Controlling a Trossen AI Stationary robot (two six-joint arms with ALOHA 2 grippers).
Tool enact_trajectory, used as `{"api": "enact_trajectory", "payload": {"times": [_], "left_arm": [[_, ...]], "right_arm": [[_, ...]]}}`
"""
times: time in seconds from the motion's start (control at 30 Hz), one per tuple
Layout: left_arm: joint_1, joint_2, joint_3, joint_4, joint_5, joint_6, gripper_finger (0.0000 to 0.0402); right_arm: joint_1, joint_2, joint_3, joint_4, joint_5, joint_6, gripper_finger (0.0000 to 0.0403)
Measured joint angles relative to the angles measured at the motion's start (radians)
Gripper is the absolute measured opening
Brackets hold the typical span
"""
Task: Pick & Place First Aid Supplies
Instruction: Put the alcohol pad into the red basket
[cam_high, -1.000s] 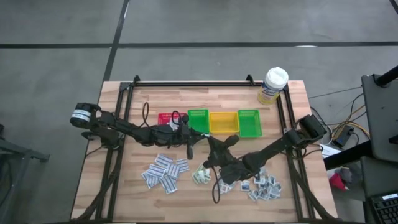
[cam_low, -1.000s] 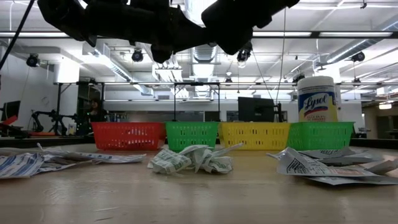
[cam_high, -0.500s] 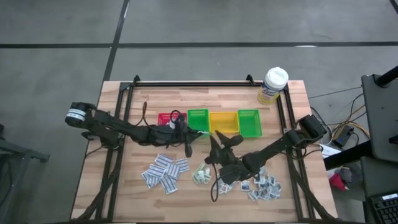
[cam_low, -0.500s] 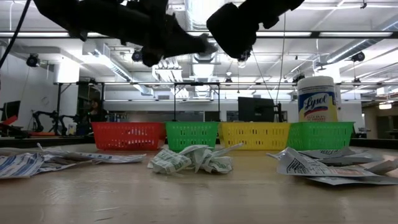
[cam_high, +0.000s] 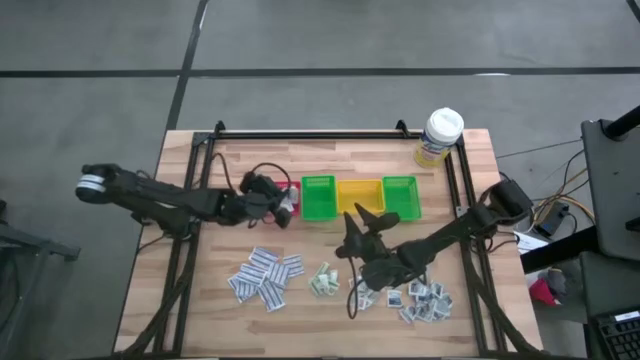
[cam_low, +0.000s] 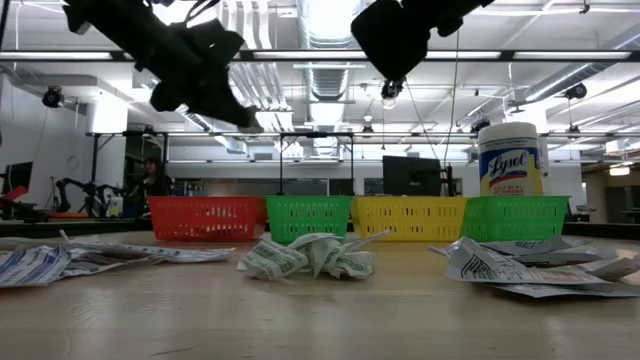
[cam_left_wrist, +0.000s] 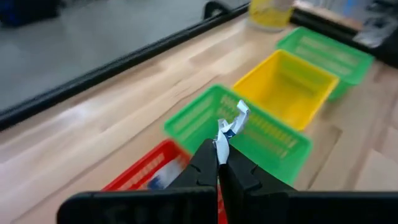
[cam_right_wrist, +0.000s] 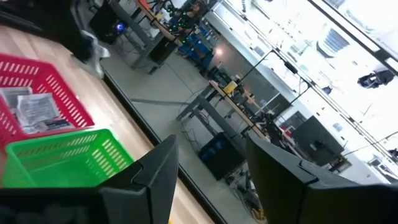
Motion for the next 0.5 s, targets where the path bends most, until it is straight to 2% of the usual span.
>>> {"api": "enact_trajectory", "payload": {"times": [0.2,0.3,0.5], "left_arm": [[0.066,-0.035,-0.001,-0.091,0.112,-0.042,0.0],[0.102,-0.031,-0.001,-0.104,0.183,-0.046,0.0],[0.18,-0.03,-0.001,-0.169,0.288,-0.055,0.0]], "right_arm": [[0.0,-0.127,-0.101,0.0,-0.006,0.043,0.0185],[0.002,-0.219,-0.166,0.0,-0.058,0.078,0.0185],[0.002,-0.427,-0.304,-0.005,-0.316,0.163,0.0183]]}}
